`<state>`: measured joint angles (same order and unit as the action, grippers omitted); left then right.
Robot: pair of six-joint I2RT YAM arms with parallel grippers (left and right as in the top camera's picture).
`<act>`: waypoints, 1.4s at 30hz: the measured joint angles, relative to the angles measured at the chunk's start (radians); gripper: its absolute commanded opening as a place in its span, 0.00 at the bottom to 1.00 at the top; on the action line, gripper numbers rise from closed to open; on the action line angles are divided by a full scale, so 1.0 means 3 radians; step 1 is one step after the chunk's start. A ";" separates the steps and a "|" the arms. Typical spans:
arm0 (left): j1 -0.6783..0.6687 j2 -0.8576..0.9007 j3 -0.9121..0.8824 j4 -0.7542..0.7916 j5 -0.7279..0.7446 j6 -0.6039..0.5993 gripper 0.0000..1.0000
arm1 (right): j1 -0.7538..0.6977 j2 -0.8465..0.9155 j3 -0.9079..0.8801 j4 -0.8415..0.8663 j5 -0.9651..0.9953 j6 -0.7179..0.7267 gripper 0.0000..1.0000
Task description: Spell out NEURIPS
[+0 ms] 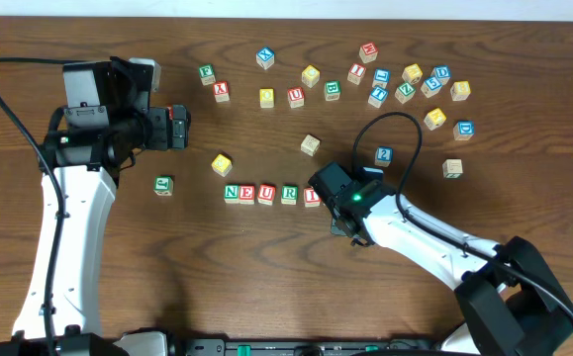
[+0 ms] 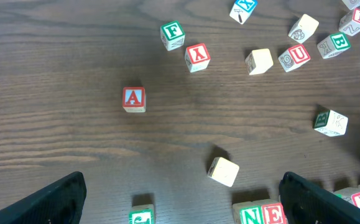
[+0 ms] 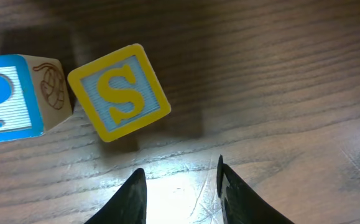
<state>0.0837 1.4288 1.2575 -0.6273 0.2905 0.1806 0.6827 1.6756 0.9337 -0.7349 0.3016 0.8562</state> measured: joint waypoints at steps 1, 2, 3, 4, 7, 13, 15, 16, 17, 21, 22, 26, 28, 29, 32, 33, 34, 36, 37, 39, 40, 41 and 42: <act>0.0000 0.0000 0.0000 0.0000 0.0000 0.0000 0.98 | -0.0001 0.0003 -0.0005 0.0009 0.0008 0.0001 0.33; -0.0001 0.0000 0.0000 0.0000 0.0000 0.0000 0.98 | -0.0001 0.0003 -0.0010 0.0018 0.0010 0.0001 0.33; -0.0001 0.0000 0.0000 0.0000 0.0000 0.0000 0.98 | -0.0001 0.0003 -0.0022 0.0041 0.0015 0.0004 0.33; 0.0000 0.0000 0.0000 -0.0001 0.0000 0.0000 0.98 | -0.0001 0.0003 -0.0034 0.0058 0.0018 0.0009 0.33; 0.0000 0.0000 0.0000 0.0000 0.0000 0.0000 0.98 | -0.0001 0.0004 -0.0067 0.0089 0.0020 0.0013 0.33; -0.0001 0.0000 0.0000 0.0000 0.0000 0.0000 0.98 | -0.0001 0.0005 -0.0088 0.0104 0.0028 0.0023 0.33; -0.0001 0.0000 0.0000 -0.0001 0.0000 0.0000 0.98 | -0.0001 0.0006 -0.0088 0.0125 0.0039 0.0023 0.33; 0.0000 0.0000 0.0000 0.0000 0.0000 0.0000 0.98 | -0.0001 0.0006 -0.0088 0.0139 0.0048 0.0023 0.33; -0.0001 0.0000 0.0000 0.0000 0.0000 0.0000 0.98 | -0.0001 0.0006 -0.0088 0.0153 0.0062 0.0023 0.32; -0.0001 0.0000 0.0000 0.0000 0.0000 0.0000 0.98 | -0.0001 0.0006 -0.0088 0.0188 0.0121 0.0023 0.32; -0.0001 0.0000 0.0000 0.0000 0.0000 0.0000 0.98 | -0.0003 0.0006 -0.0088 0.0197 0.0134 0.0024 0.32; -0.0001 0.0000 0.0000 0.0000 0.0000 0.0000 0.98 | -0.0028 0.0006 -0.0088 0.0249 0.0182 0.0023 0.32; -0.0001 0.0000 0.0000 0.0000 0.0000 0.0000 0.97 | -0.0038 0.0006 -0.0088 0.0263 0.0198 0.0023 0.32; 0.0000 0.0000 0.0000 0.0000 0.0000 0.0000 0.98 | -0.0045 0.0006 -0.0088 0.0266 0.0205 0.0023 0.32; 0.0000 0.0000 0.0000 0.0000 0.0000 0.0000 0.98 | -0.0048 0.0006 -0.0089 0.0291 0.0211 0.0020 0.32; 0.0000 0.0000 0.0000 0.0000 0.0000 0.0000 0.98 | -0.0048 0.0006 -0.0089 0.0309 0.0215 0.0017 0.32; -0.0001 0.0000 0.0000 0.0000 0.0000 0.0000 0.98 | -0.0048 0.0006 -0.0089 0.0322 0.0220 0.0009 0.32; -0.0001 0.0000 0.0000 0.0000 0.0000 0.0000 0.98 | -0.0048 0.0006 -0.0089 0.0338 0.0229 0.0006 0.32; -0.0001 0.0000 0.0000 0.0000 -0.0001 0.0000 0.98 | -0.0048 0.0006 -0.0089 0.0337 0.0233 0.0006 0.32; 0.0000 0.0000 0.0000 0.0000 0.0000 0.0000 0.98 | -0.0048 0.0006 -0.0089 0.0340 0.0235 0.0006 0.31; 0.0000 0.0000 0.0000 0.0000 0.0000 0.0000 0.98 | -0.0048 0.0006 -0.0089 0.0346 0.0235 0.0005 0.31; -0.0001 0.0000 0.0000 0.0000 0.0000 0.0000 0.98 | -0.0048 0.0006 -0.0089 0.0356 0.0237 0.0005 0.31; -0.0001 0.0000 0.0000 0.0000 0.0000 0.0000 0.98 | -0.0048 0.0006 -0.0089 0.0367 0.0238 0.0004 0.31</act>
<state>0.0834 1.4288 1.2575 -0.6273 0.2905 0.1806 0.6682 1.6775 0.9070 -0.6247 0.3729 0.8574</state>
